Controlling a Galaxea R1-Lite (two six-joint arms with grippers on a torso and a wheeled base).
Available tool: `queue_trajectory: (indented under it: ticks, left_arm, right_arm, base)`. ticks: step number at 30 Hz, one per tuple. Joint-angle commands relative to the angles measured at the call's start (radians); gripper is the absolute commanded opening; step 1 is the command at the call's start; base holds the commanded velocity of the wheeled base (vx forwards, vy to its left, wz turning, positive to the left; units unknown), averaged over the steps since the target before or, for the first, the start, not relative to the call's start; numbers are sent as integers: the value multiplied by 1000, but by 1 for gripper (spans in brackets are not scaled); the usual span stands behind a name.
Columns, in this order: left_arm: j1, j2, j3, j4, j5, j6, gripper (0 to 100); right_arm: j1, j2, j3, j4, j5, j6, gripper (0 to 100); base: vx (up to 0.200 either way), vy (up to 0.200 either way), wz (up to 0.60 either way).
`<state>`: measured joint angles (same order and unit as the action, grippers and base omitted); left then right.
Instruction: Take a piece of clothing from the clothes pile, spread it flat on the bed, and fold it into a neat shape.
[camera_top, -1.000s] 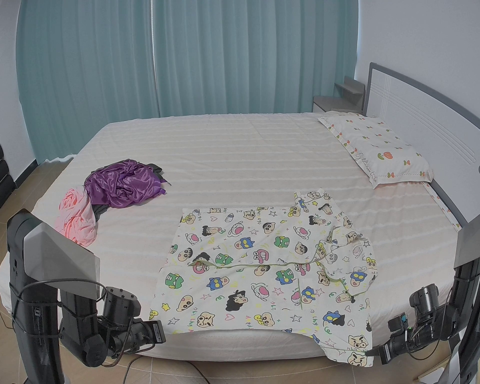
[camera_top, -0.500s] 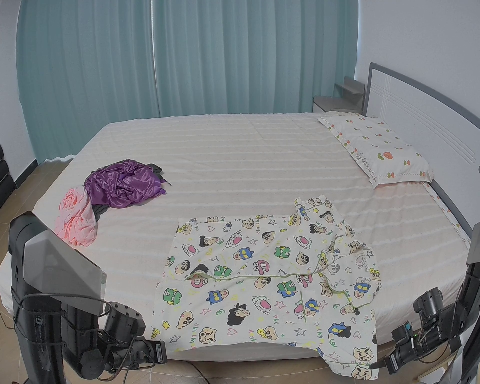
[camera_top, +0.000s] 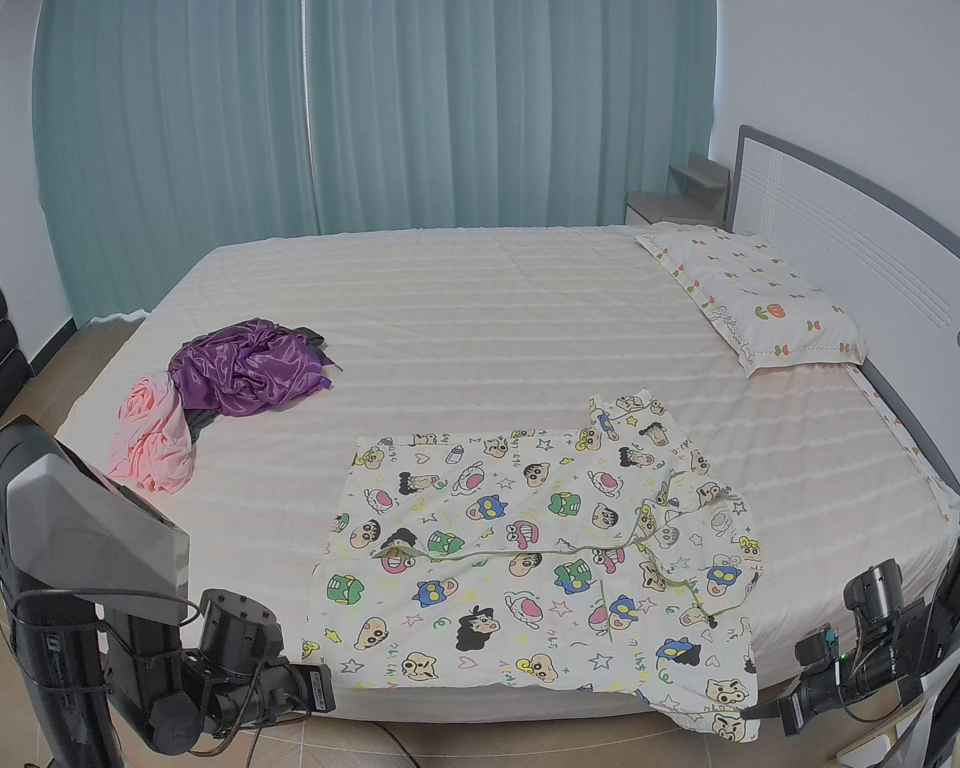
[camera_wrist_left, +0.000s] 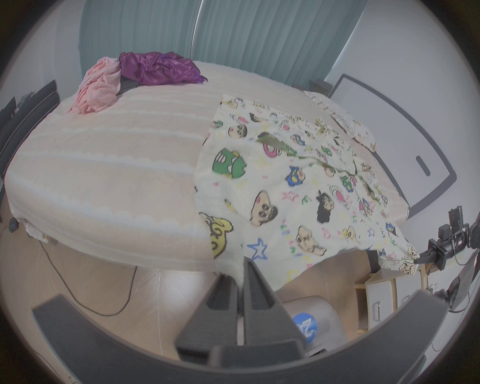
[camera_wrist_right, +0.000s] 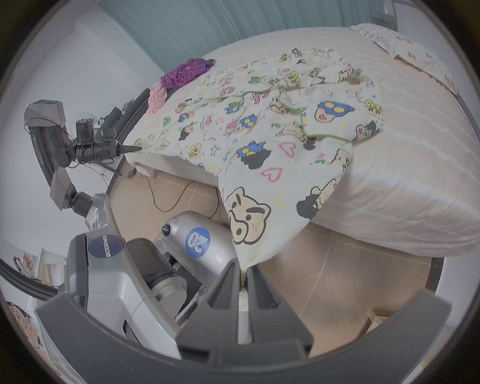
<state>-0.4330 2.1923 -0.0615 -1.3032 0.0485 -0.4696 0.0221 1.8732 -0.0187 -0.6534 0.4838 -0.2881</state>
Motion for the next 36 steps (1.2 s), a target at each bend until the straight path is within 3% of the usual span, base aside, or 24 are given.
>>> queue_trajectory:
  ticks: [1, 4, 11, 16, 20, 36]
  left_arm:
    - [7, -72, -60, 50, 4, -3, 0]
    - [34, -144, -144, 213, 2, -6, 0]
    - [46, -246, -400, 683, -4, -96, 0]
    - [54, -237, -546, 855, -10, -152, 0]
    - [63, -184, -624, 912, -12, -170, 0]
    - [122, -86, -745, 915, -13, -187, 0]
  right_arm:
    - [-10, -101, -40, 5, 18, 46, 0]
    - [-10, -141, -75, 12, 24, 95, 0]
    - [-11, -124, -150, 24, 22, 116, 0]
    - [-14, -94, -222, 37, 19, 184, 0]
    - [-14, -48, -267, 37, 13, 195, 0]
    - [-76, 106, -474, 38, 9, 199, 0]
  base:
    - [0, 0, 0]
    - [0, 0, 0]
    - [0, 0, 0]
    - [0, 0, 0]
    - [0, 0, 0]
    - [0, 0, 0]
